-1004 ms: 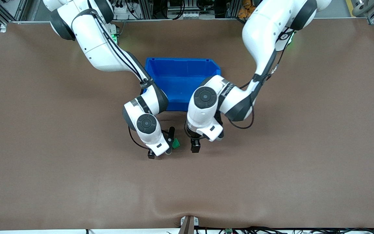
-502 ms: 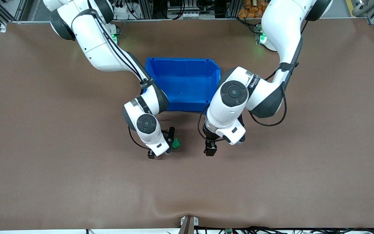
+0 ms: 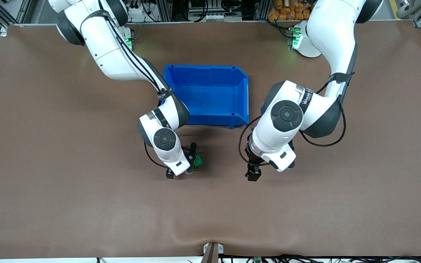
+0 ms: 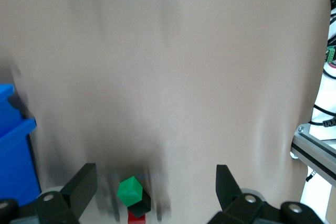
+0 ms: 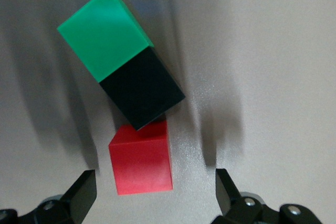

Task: Attach green and red cubes to black cube

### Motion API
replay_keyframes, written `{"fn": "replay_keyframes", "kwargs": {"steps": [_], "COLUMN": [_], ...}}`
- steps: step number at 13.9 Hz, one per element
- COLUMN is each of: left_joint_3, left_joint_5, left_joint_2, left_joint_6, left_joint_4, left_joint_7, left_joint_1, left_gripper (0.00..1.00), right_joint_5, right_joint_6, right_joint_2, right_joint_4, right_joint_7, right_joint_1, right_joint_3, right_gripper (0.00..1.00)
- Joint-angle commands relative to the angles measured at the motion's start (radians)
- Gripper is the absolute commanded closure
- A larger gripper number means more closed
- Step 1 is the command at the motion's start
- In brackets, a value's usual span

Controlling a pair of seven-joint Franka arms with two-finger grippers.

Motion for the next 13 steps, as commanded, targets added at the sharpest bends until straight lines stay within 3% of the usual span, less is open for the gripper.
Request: {"fn": "replay_keyframes", "kwargs": {"steps": [1, 6, 13], "left_joint_3": [-0.004, -0.002, -0.002], "left_joint_5": [-0.017, -0.017, -0.017], "left_joint_2": [-0.043, -0.069, -0.070], "left_joint_6": [-0.046, -0.084, -0.086], "left_joint_4": [-0.021, -0.021, -0.021], "left_joint_7": [0.063, 0.143, 0.152], "left_joint_1": [0.025, 0.051, 0.054], "left_gripper": [0.00, 0.00, 0.00], "right_joint_5": [-0.005, 0.036, 0.038], "right_joint_6": [0.006, 0.109, 0.112], "right_joint_2": [0.013, 0.023, 0.016], "right_joint_4": [0.029, 0.026, 0.030], "right_joint_7": [0.017, 0.017, 0.005], "right_joint_1": [-0.007, 0.004, -0.021], "right_joint_3": [0.004, 0.004, 0.006], "right_gripper": [0.00, 0.00, 0.00]}}
